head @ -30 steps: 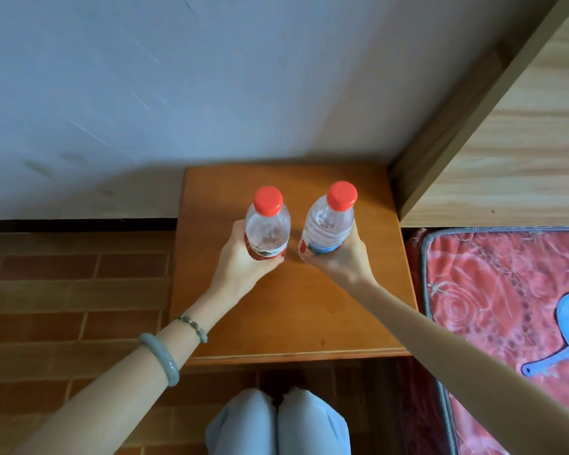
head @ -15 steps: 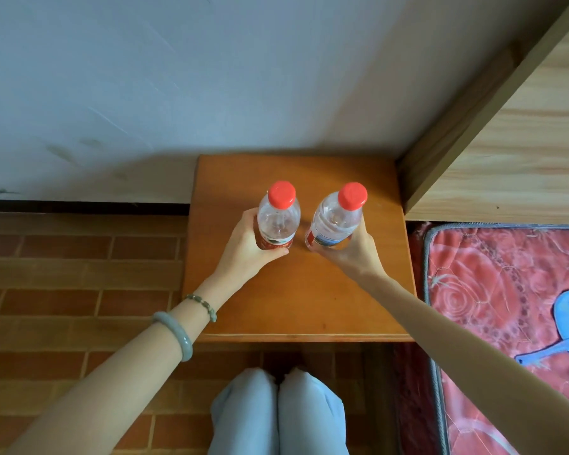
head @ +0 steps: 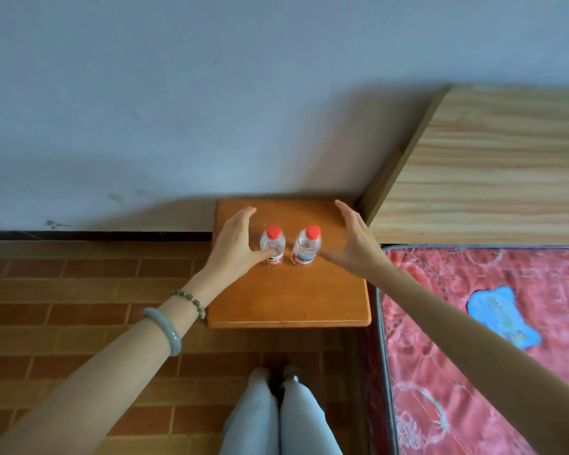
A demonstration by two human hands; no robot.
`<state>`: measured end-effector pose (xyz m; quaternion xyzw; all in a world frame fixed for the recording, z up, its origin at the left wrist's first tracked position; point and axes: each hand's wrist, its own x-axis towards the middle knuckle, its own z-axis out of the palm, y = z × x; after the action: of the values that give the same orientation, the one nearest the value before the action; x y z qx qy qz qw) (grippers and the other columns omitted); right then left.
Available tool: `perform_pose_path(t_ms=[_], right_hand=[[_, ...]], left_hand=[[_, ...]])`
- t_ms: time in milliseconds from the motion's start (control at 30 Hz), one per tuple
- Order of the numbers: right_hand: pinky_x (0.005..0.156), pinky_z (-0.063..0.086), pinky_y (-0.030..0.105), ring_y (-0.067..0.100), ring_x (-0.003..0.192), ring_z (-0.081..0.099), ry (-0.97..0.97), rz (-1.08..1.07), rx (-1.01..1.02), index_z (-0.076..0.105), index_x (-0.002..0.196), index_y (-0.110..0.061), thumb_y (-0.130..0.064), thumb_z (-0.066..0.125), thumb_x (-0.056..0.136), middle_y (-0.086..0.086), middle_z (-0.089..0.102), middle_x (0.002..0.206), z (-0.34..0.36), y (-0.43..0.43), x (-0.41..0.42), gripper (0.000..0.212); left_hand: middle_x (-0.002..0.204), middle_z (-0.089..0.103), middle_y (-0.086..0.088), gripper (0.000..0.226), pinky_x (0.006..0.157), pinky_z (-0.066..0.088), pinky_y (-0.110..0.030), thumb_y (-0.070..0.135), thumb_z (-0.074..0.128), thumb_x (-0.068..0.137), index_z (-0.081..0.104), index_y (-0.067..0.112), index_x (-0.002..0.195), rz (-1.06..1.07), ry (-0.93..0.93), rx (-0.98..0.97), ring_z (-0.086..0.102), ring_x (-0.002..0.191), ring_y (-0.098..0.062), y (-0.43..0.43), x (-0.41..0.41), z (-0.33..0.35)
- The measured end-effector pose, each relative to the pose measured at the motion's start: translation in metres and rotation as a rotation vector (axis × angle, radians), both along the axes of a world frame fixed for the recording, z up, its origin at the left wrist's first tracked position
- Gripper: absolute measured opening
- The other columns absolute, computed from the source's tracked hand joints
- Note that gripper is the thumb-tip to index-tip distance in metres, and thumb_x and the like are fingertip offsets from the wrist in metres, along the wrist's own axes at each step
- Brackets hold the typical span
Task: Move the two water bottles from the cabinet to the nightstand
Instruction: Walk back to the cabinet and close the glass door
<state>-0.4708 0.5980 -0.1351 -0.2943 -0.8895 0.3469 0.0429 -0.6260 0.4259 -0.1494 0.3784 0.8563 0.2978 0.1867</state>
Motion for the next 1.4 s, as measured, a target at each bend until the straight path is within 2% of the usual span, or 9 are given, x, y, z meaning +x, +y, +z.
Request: perform_pose_path(t_ms=[133, 267, 400, 600, 867, 1033, 1167, 1300, 1400], right_hand=[[0.106, 0.033, 0.043, 0.03, 0.13, 0.033, 0.008, 0.065, 0.152, 0.027, 0.139, -0.008, -0.025, 0.076, 0.071, 0.015, 0.036, 0.143, 0.069, -0.007, 0.0, 0.086], [0.107, 0.03, 0.049, 0.036, 0.13, 0.031, 0.018, 0.144, 0.388, 0.03, 0.139, -0.008, -0.029, 0.075, 0.069, 0.019, 0.037, 0.142, 0.131, -0.018, -0.009, 0.085], [0.108, 0.024, 0.047, 0.04, 0.132, 0.029, 0.087, 0.183, 0.574, 0.027, 0.141, -0.008, -0.03, 0.074, 0.071, 0.023, 0.035, 0.143, 0.183, -0.035, -0.024, 0.086], [0.112, 0.015, 0.042, 0.033, 0.139, 0.016, 0.171, 0.35, 0.632, 0.009, 0.145, -0.014, -0.041, 0.066, 0.079, 0.016, 0.02, 0.152, 0.231, -0.065, -0.062, 0.091], [0.112, 0.012, 0.041, 0.033, 0.139, 0.014, 0.308, 0.695, 0.641, 0.007, 0.145, -0.012, -0.045, 0.063, 0.08, 0.017, 0.018, 0.152, 0.262, -0.136, -0.105, 0.093], [0.112, 0.013, 0.042, 0.033, 0.139, 0.015, 0.397, 0.929, 0.609, 0.009, 0.145, -0.012, -0.046, 0.062, 0.079, 0.018, 0.018, 0.152, 0.27, -0.203, -0.113, 0.091], [0.113, 0.013, 0.044, 0.034, 0.139, 0.015, 0.473, 1.134, 0.573, 0.01, 0.145, -0.01, -0.045, 0.061, 0.081, 0.018, 0.018, 0.152, 0.278, -0.267, -0.112, 0.088], [0.109, 0.022, 0.048, 0.039, 0.133, 0.029, 0.606, 1.269, 0.531, 0.027, 0.14, -0.004, -0.041, 0.061, 0.081, 0.023, 0.033, 0.145, 0.287, -0.338, -0.106, 0.077], [0.106, 0.031, 0.055, 0.04, 0.13, 0.035, 0.656, 1.388, 0.515, 0.032, 0.137, -0.003, -0.039, 0.068, 0.076, 0.025, 0.039, 0.141, 0.289, -0.395, -0.099, 0.08]], left_hand=[[0.151, 0.027, -0.009, 0.089, 0.111, 0.023, -0.037, 0.04, 0.075, 0.072, 0.027, 0.011, 0.142, -0.074, 0.182, 0.008, 0.024, 0.139, -0.022, -0.007, -0.001, 0.074], [0.151, 0.027, -0.015, 0.093, 0.113, 0.019, -0.042, 0.042, 0.073, 0.073, 0.025, 0.007, 0.143, -0.103, 0.453, -0.026, 0.023, 0.139, -0.029, -0.022, -0.004, 0.134], [0.144, 0.037, -0.02, 0.099, 0.109, 0.026, -0.05, 0.044, 0.078, 0.065, 0.03, 0.002, 0.14, -0.049, 0.669, -0.087, 0.034, 0.133, -0.036, -0.042, -0.007, 0.177], [0.142, 0.041, -0.02, 0.1, 0.108, 0.026, -0.049, 0.048, 0.078, 0.064, 0.033, 0.001, 0.14, 0.154, 0.833, -0.121, 0.037, 0.132, -0.035, -0.085, -0.006, 0.22], [0.15, 0.029, -0.014, 0.102, 0.111, 0.006, -0.041, 0.059, 0.067, 0.07, 0.02, 0.008, 0.146, 0.535, 0.84, -0.306, 0.024, 0.139, -0.03, -0.174, 0.02, 0.248], [0.151, 0.027, -0.016, 0.101, 0.113, 0.013, -0.045, 0.061, 0.061, 0.073, 0.016, 0.007, 0.146, 0.785, 0.819, -0.395, 0.02, 0.14, -0.031, -0.241, 0.062, 0.259], [0.152, 0.023, -0.014, 0.099, 0.115, 0.008, -0.043, 0.058, 0.061, 0.075, 0.014, 0.007, 0.146, 0.979, 0.809, -0.456, 0.016, 0.141, -0.028, -0.293, 0.103, 0.269], [0.154, 0.019, -0.01, 0.1, 0.116, 0.004, -0.041, 0.06, 0.059, 0.076, 0.011, 0.01, 0.147, 1.174, 0.77, -0.54, 0.011, 0.143, -0.024, -0.346, 0.144, 0.274], [0.154, 0.019, -0.01, 0.099, 0.115, 0.003, -0.04, 0.063, 0.056, 0.076, 0.011, 0.011, 0.147, 1.3, 0.76, -0.613, 0.01, 0.143, -0.024, -0.385, 0.173, 0.278]])
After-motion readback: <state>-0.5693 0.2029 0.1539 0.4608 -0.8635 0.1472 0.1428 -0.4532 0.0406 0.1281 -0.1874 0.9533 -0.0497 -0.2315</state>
